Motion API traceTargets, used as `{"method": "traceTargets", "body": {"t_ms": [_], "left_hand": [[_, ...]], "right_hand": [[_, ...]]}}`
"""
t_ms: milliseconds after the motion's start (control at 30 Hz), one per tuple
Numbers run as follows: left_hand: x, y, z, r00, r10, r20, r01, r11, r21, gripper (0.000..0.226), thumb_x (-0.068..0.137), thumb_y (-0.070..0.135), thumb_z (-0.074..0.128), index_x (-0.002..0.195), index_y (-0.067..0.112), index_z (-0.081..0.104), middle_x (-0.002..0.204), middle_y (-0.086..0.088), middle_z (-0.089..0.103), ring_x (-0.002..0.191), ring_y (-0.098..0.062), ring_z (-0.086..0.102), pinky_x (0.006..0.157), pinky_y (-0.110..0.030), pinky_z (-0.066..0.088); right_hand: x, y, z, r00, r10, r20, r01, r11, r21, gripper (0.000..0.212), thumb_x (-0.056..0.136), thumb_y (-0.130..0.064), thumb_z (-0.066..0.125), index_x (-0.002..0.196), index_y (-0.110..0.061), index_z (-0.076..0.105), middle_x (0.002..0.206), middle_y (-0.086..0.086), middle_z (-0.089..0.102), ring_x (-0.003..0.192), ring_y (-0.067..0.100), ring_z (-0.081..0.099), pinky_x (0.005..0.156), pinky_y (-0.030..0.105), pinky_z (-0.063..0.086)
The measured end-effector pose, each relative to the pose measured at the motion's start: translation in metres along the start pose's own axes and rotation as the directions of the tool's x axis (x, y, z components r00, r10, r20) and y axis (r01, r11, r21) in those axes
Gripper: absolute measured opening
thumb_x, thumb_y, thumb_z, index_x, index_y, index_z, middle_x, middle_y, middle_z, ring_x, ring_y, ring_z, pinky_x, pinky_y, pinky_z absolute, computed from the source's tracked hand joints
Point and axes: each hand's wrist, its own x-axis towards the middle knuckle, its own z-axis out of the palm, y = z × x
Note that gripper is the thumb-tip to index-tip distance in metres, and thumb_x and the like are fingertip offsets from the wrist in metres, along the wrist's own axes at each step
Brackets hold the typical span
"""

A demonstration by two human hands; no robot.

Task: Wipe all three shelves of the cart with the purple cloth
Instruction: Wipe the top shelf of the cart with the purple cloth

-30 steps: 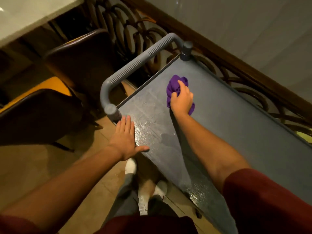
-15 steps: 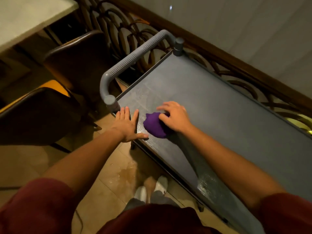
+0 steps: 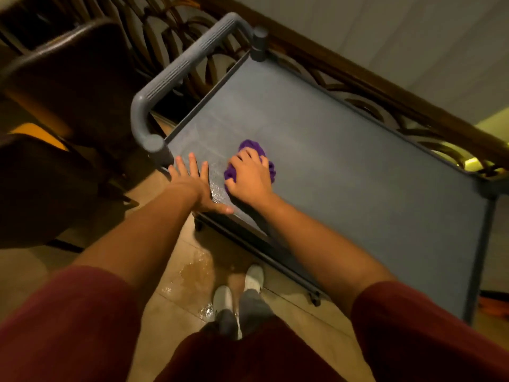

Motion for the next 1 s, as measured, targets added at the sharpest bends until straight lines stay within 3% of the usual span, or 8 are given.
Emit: {"method": "traceTargets", "body": {"t_ms": [167, 333, 467, 533, 600, 700, 767, 1000], "left_hand": [[-0.012, 0.002, -0.004, 1.0, 0.009, 0.02, -0.009, 1.0, 0.007, 0.151, 0.049, 0.105, 0.036, 0.155, 0.016, -0.025, 0.159, -0.024, -0.03, 0.145, -0.051, -0.024, 0.12, -0.064, -0.003], [-0.017, 0.003, -0.004, 0.998, 0.052, 0.025, -0.053, 0.998, 0.022, 0.155, 0.039, 0.104, 0.029, 0.155, 0.015, -0.024, 0.159, -0.026, -0.029, 0.146, -0.053, -0.021, 0.12, -0.064, -0.004], [-0.02, 0.007, -0.003, 0.997, 0.074, -0.038, -0.077, 0.992, -0.098, 0.154, 0.044, 0.105, 0.032, 0.159, 0.012, -0.01, 0.164, -0.025, -0.019, 0.148, -0.052, -0.014, 0.118, -0.07, 0.001], [-0.024, 0.033, -0.004, 0.979, 0.168, -0.116, -0.181, 0.977, -0.113, 0.15, 0.048, 0.104, 0.04, 0.16, 0.013, -0.004, 0.166, -0.019, -0.015, 0.151, -0.047, -0.012, 0.114, -0.076, 0.006], [-0.033, 0.08, 0.002, 0.965, 0.251, -0.079, -0.26, 0.957, -0.126, 0.152, 0.05, 0.097, 0.058, 0.159, 0.017, -0.011, 0.167, -0.012, -0.019, 0.151, -0.044, -0.015, 0.109, -0.08, 0.011], [-0.046, 0.13, 0.011, 0.986, 0.162, 0.048, -0.154, 0.978, -0.139, 0.155, 0.052, 0.085, 0.073, 0.157, 0.016, -0.016, 0.165, -0.013, -0.026, 0.149, -0.046, -0.022, 0.106, -0.083, 0.015], [-0.048, 0.143, 0.011, 0.991, 0.111, 0.075, -0.101, 0.987, -0.121, 0.154, 0.054, 0.082, 0.074, 0.157, 0.014, -0.018, 0.163, -0.014, -0.03, 0.147, -0.047, -0.025, 0.107, -0.082, 0.014], [-0.061, 0.158, 0.012, 0.998, 0.007, 0.066, -0.005, 1.0, -0.03, 0.152, 0.057, 0.088, 0.065, 0.154, 0.014, -0.026, 0.16, -0.014, -0.036, 0.147, -0.047, -0.026, 0.109, -0.08, 0.013]], "right_hand": [[-0.057, 0.044, -0.008, 0.998, 0.057, 0.023, -0.056, 0.998, -0.03, 0.029, 0.08, -0.028, 0.066, 0.107, -0.018, 0.067, 0.118, 0.003, 0.063, 0.121, 0.027, 0.049, 0.1, 0.048, 0.044], [-0.151, 0.118, -0.025, 0.99, 0.144, -0.001, -0.144, 0.984, -0.101, 0.027, 0.074, -0.025, 0.069, 0.099, -0.015, 0.069, 0.11, 0.008, 0.064, 0.117, 0.036, 0.054, 0.088, 0.043, 0.044], [-0.174, 0.137, -0.034, 0.966, 0.256, -0.045, -0.258, 0.965, -0.038, 0.021, 0.074, -0.02, 0.069, 0.094, -0.013, 0.07, 0.106, 0.01, 0.065, 0.111, 0.037, 0.056, 0.088, 0.042, 0.046], [-0.153, 0.12, -0.035, 0.972, 0.21, -0.105, -0.203, 0.976, 0.075, 0.02, 0.072, -0.019, 0.066, 0.09, -0.01, 0.069, 0.101, 0.013, 0.065, 0.103, 0.039, 0.057, 0.085, 0.046, 0.05], [-0.126, 0.097, -0.034, 0.987, 0.12, -0.107, -0.112, 0.991, 0.073, 0.024, 0.071, -0.023, 0.067, 0.092, -0.011, 0.068, 0.104, 0.013, 0.064, 0.105, 0.039, 0.057, 0.085, 0.047, 0.049], [-0.103, 0.077, -0.025, 0.998, 0.06, 0.003, -0.059, 0.998, -0.038, 0.04, 0.074, -0.036, 0.069, 0.112, -0.021, 0.067, 0.127, 0.005, 0.058, 0.125, 0.031, 0.047, 0.098, 0.045, 0.041], [-0.11, 0.088, -0.023, 0.996, 0.066, 0.052, -0.061, 0.994, -0.09, 0.044, 0.077, -0.039, 0.069, 0.118, -0.023, 0.066, 0.134, 0.003, 0.055, 0.131, 0.029, 0.042, 0.098, 0.047, 0.039], [-0.226, 0.177, -0.031, 0.985, 0.174, 0.009, -0.171, 0.976, -0.136, 0.03, 0.078, -0.033, 0.065, 0.105, -0.02, 0.07, 0.119, 0.004, 0.06, 0.119, 0.032, 0.05, 0.084, 0.039, 0.038]]}}
